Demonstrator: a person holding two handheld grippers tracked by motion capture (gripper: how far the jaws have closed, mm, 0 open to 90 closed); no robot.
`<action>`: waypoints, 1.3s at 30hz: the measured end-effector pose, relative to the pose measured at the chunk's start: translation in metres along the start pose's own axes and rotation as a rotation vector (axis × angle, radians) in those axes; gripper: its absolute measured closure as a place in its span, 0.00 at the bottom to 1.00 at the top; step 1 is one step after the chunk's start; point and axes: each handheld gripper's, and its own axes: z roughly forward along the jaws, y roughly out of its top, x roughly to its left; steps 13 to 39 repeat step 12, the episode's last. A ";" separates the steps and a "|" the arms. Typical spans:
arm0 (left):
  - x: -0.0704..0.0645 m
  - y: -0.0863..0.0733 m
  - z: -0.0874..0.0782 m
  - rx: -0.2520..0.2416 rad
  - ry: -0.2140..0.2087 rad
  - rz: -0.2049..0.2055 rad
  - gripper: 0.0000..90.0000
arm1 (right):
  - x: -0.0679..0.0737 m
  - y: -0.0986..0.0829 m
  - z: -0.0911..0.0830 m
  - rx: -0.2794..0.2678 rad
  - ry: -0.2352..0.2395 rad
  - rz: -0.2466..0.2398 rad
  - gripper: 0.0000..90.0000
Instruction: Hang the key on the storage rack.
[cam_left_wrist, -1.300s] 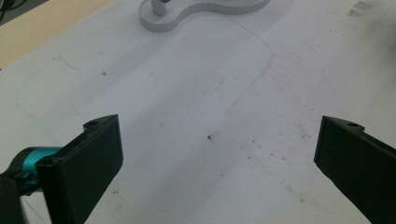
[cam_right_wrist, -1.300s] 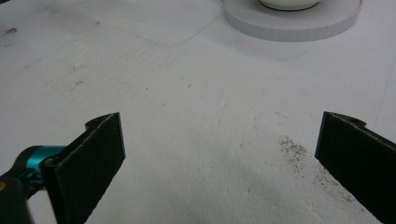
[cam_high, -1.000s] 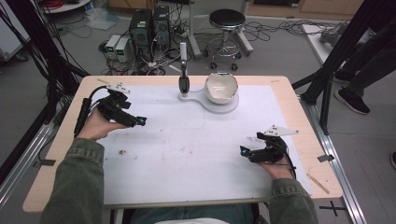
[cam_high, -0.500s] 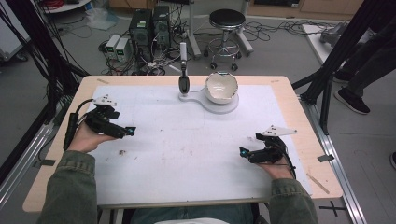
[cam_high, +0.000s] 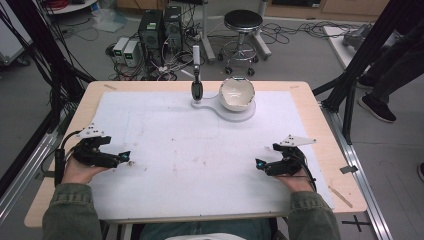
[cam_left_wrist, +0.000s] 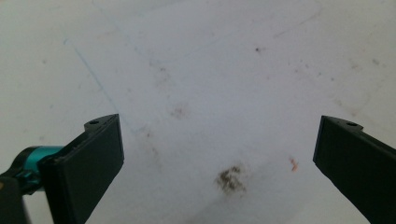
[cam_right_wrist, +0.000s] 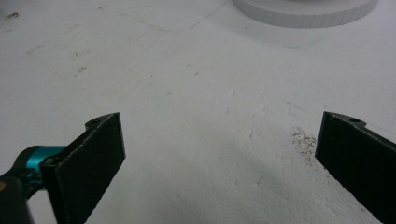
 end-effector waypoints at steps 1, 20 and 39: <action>0.000 -0.003 -0.002 -0.010 0.011 0.003 0.03 | 0.000 0.000 0.000 -0.001 0.003 -0.003 0.00; -0.003 -0.018 0.003 0.002 0.018 0.009 0.03 | 0.002 -0.001 0.005 0.026 0.004 -0.021 0.00; -0.003 -0.018 0.003 0.002 0.018 0.009 0.03 | 0.002 -0.001 0.005 0.026 0.004 -0.021 0.00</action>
